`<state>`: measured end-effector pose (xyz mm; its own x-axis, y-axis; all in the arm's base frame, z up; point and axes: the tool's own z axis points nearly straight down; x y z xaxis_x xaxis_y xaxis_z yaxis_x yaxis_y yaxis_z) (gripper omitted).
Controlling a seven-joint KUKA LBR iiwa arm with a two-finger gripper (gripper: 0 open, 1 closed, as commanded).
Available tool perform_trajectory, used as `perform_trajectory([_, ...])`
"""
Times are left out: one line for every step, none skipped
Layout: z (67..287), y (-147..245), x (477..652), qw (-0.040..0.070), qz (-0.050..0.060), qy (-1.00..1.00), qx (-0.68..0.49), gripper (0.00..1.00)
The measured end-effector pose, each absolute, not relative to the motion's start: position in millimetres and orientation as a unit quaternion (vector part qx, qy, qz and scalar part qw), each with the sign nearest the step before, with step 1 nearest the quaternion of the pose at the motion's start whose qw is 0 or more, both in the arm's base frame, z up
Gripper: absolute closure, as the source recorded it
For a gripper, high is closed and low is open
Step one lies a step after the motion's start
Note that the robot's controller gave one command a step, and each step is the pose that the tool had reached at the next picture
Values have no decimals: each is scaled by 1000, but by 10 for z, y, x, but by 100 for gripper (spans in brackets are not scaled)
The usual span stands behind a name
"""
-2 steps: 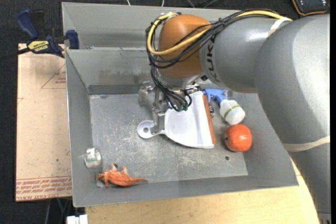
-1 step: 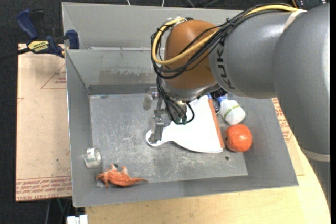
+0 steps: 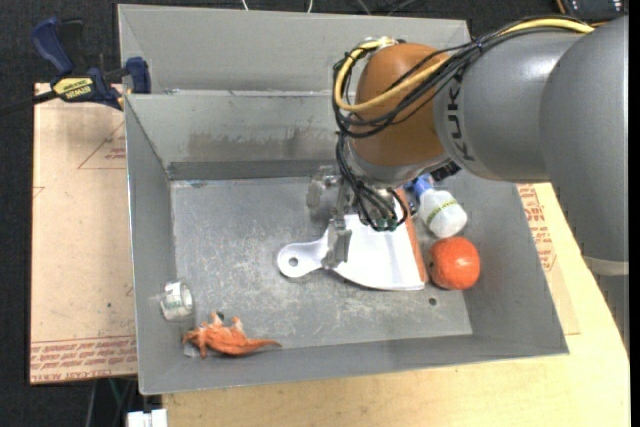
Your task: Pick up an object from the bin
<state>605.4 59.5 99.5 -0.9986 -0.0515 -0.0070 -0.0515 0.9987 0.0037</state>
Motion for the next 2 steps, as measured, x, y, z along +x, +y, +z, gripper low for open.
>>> perform_trajectory([710,430,6111,9,6,999,-46,0])
perform_trajectory([740,380,6081,12,6,1000,-18,100])
